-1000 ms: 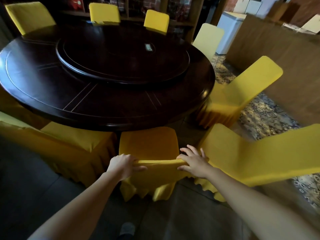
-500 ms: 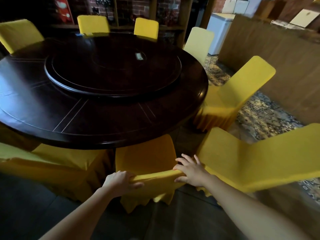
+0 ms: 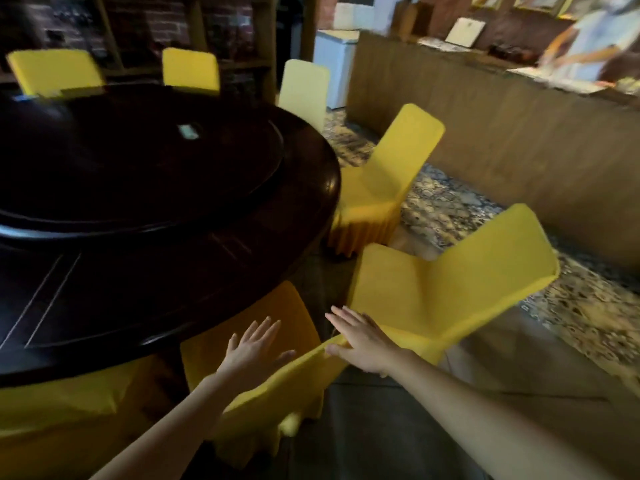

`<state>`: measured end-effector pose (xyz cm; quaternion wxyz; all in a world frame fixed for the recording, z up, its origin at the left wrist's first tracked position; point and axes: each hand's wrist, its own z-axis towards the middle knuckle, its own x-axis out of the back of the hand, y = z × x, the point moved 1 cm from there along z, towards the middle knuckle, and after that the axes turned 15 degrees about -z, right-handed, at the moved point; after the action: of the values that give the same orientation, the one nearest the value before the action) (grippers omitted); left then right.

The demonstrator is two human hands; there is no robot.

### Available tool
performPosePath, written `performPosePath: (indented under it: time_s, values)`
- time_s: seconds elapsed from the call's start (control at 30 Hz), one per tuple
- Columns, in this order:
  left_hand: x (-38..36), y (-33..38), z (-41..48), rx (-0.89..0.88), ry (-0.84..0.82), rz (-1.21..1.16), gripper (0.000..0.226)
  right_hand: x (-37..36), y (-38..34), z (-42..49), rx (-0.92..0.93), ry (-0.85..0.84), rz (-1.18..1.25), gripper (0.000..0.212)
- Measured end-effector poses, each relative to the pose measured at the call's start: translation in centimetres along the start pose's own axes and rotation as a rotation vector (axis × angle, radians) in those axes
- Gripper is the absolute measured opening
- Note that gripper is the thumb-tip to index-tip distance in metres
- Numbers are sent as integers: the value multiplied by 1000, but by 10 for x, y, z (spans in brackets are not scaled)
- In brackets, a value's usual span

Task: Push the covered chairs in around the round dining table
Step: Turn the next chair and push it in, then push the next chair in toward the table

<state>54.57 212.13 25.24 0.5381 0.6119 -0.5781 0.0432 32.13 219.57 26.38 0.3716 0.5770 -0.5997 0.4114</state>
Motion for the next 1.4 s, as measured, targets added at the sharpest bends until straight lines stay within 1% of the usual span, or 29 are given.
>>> performPosePath:
  time_s: [0.13,0.2,0.3,0.33,0.4,0.43,0.6,0.77,0.9,1.0,1.03,1.13,1.3,1.4]
  values:
    - [13,62,35,-251,110,147,82,23,22,-16,-134,170,22,88]
    - [10,92,52,-336,121,192,81,29,37,-35,-218,240,15,93]
    - [-8,139,68,-453,58,251,84,24,67,-70,-352,285,2,93]
    - [-16,154,73,-496,24,272,88,21,79,-82,-397,292,-1,94]
    - [-33,183,82,-598,-29,302,107,13,105,-104,-490,291,8,96]
    - [-44,197,87,-632,-47,308,112,9,119,-116,-533,288,12,97]
    - [-100,270,114,-747,-89,369,106,-11,190,-167,-656,284,2,99]
    - [-152,355,142,-791,-147,357,113,-13,269,-215,-759,248,34,106]
    - [-192,421,161,-851,-165,340,126,-13,329,-254,-789,271,29,108]
    - [-216,465,171,-867,-178,344,129,-15,373,-275,-793,291,7,106]
    - [-224,477,175,-873,-164,359,127,-17,388,-281,-798,305,6,105]
    - [-245,508,186,-879,-141,385,111,-22,427,-293,-816,339,11,103]
    - [-260,547,210,-877,-117,403,111,-22,475,-294,-789,347,15,98]
    - [-261,568,234,-886,-85,411,110,-19,507,-284,-767,337,28,100]
